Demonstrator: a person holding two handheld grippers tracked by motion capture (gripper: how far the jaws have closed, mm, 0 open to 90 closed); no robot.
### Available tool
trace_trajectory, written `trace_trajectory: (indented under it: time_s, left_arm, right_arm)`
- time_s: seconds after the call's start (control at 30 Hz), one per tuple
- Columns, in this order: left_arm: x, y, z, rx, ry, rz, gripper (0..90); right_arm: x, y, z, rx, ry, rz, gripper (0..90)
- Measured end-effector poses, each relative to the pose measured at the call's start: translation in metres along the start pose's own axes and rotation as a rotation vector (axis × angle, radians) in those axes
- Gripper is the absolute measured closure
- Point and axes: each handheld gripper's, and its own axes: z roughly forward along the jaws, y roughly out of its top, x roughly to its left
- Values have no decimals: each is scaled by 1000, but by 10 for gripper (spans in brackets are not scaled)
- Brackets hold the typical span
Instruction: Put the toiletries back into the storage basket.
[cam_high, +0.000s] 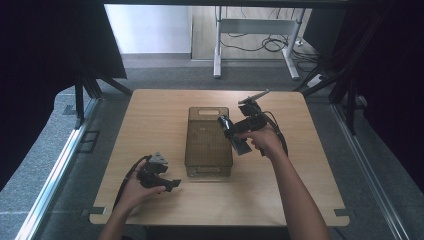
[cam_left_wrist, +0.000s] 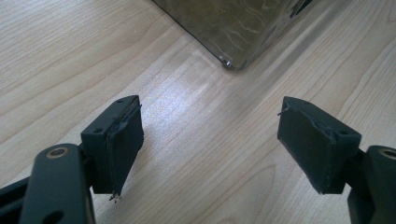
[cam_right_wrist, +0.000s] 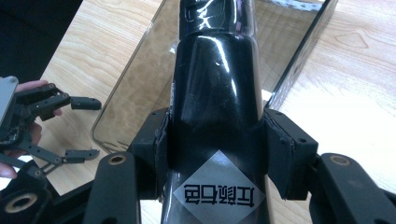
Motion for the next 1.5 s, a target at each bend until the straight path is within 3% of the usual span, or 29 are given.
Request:
trace_trajectory:
  time_s: [1.1, 1.47, 1.5]
  left_arm:
    - [0, 1, -2, -6, -4, 5, 228]
    - [0, 1, -1, -4, -4, 3, 228]
    - [0, 1, -1, -4, -5, 16, 229]
  right_arm:
    - [14, 19, 34, 5, 33, 18, 464]
    - [19, 22, 44, 14, 13, 32, 464]
    - [20, 22, 46, 18, 11, 30, 463]
